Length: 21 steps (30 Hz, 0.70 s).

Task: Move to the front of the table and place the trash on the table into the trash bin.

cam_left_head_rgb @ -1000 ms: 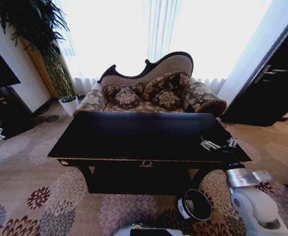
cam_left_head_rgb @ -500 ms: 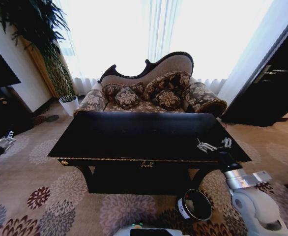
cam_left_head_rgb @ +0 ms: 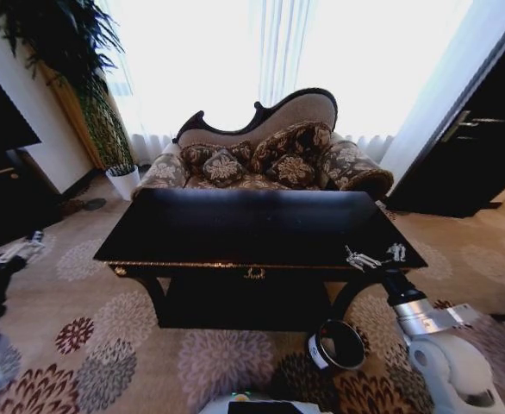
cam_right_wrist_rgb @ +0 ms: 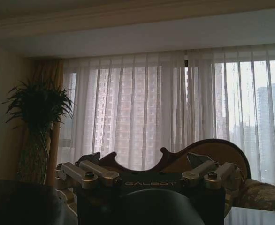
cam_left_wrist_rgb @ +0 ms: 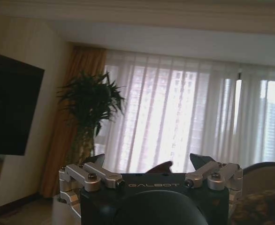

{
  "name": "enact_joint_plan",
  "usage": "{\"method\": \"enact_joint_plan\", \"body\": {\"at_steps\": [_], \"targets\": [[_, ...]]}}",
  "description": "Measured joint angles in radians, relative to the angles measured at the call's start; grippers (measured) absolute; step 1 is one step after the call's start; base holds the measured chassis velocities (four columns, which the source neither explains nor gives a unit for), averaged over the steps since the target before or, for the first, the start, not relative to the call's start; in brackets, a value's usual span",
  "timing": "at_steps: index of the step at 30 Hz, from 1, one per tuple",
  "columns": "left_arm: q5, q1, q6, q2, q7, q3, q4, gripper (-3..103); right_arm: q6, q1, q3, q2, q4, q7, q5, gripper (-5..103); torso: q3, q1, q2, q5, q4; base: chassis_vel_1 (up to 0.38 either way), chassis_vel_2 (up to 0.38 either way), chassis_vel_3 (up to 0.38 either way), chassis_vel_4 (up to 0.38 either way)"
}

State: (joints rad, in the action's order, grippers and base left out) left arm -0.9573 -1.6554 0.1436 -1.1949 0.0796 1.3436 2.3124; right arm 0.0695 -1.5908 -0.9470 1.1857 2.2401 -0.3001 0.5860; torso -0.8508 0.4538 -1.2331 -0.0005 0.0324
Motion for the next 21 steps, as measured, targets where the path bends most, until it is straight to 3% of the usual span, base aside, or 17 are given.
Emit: {"method": "enact_joint_plan", "body": {"at_steps": [13, 21], "targets": [[0.068, -0.028, -0.01, -0.006, 0.003, -0.15, 0.076, 100, -0.001, 0.003, 0.001, -0.004, -0.004, -0.022, -0.007, 100, 0.0, 0.0, 0.0, 0.0003, 0.0, 0.346, -0.343, -0.333, 0.331], [0.048, -0.022, -0.008, 0.027, 0.003, -0.136, 0.097, 100, -0.001, 0.004, 0.002, -0.013, -0.009, -0.032, -0.007, 100, 0.0, 0.0, 0.0, 0.0005, 0.0001, 0.375, -0.379, -0.382, 0.348]]}}
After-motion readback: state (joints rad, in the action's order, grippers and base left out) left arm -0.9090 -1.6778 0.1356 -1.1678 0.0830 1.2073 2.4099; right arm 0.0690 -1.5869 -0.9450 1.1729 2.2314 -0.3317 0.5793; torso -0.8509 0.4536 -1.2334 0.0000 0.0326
